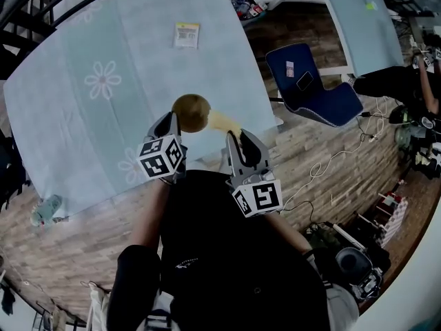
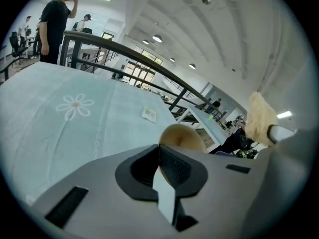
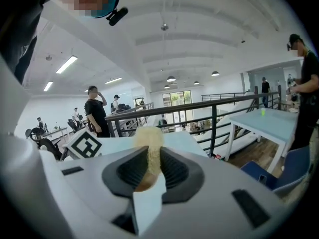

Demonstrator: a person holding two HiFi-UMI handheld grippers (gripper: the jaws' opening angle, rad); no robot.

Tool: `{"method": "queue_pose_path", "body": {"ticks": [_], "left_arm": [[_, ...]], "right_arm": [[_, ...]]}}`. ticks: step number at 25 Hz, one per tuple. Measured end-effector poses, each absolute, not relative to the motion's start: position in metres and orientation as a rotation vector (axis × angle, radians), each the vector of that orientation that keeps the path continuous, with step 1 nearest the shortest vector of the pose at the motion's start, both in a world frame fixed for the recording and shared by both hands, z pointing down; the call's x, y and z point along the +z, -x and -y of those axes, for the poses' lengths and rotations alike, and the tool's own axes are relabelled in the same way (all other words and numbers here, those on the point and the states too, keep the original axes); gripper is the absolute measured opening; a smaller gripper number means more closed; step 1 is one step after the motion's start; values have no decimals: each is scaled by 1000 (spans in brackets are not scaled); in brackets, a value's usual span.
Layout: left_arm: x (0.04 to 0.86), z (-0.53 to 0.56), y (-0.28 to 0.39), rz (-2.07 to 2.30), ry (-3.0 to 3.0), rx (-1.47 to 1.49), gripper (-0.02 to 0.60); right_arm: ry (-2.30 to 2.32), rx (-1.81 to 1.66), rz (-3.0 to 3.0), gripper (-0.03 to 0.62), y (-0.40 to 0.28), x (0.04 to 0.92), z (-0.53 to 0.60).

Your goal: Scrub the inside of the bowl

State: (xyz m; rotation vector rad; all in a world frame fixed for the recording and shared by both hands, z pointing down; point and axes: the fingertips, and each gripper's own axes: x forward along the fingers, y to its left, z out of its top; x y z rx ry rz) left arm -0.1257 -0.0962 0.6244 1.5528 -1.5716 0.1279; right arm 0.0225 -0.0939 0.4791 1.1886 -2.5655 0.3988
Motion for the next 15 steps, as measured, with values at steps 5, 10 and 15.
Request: {"method": "queue_pose_path", "body": {"ticks": [5,10,15], "left_arm": [[569,94,123,1543,-1703,120,20],[531,92,120,1558,-1767,180,21],[491,95,106,1588,-1891,299,21]], "right_arm": [[-1159,198,2607,77,-6,460,77],[-1160,126,2632,77,-4,447,73],[-1106,90,2640,77,2,446,73]]}}
